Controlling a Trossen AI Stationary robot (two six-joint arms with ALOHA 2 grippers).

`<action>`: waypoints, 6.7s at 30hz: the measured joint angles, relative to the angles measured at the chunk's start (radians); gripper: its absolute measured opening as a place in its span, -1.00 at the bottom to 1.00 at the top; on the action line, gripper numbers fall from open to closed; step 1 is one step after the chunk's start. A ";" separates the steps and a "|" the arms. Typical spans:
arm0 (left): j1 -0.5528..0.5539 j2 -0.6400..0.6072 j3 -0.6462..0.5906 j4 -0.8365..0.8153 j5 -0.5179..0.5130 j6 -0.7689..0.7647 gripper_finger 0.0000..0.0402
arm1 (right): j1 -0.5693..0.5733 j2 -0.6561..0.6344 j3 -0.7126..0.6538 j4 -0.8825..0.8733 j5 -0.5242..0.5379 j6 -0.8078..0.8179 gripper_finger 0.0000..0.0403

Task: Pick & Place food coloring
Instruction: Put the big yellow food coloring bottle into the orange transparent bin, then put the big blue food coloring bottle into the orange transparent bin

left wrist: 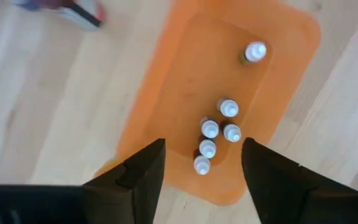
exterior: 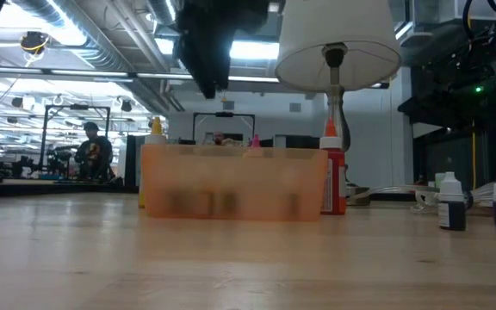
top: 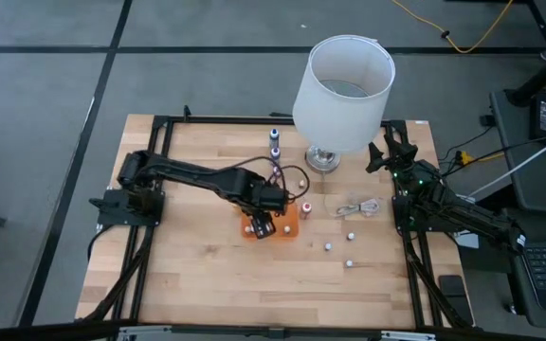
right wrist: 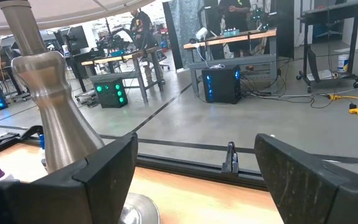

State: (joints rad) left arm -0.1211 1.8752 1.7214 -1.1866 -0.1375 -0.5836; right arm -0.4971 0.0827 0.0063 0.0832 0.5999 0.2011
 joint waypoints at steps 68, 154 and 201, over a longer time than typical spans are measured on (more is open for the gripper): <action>0.058 -0.247 -0.537 0.241 -0.070 -0.294 -0.34 | 0.000 0.000 0.000 0.000 0.000 0.000 0.61; -0.036 -0.017 -0.226 0.103 -0.016 -0.271 -0.33 | 0.000 0.000 0.000 0.000 0.000 0.000 0.61; 0.191 -0.212 -0.216 -0.009 -0.203 -0.226 0.24 | 0.000 0.000 0.000 0.000 0.000 0.000 0.61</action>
State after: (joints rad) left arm 0.0698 1.6632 1.5059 -1.1952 -0.3407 -0.8099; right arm -0.4972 0.0830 0.0059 0.0833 0.5999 0.2012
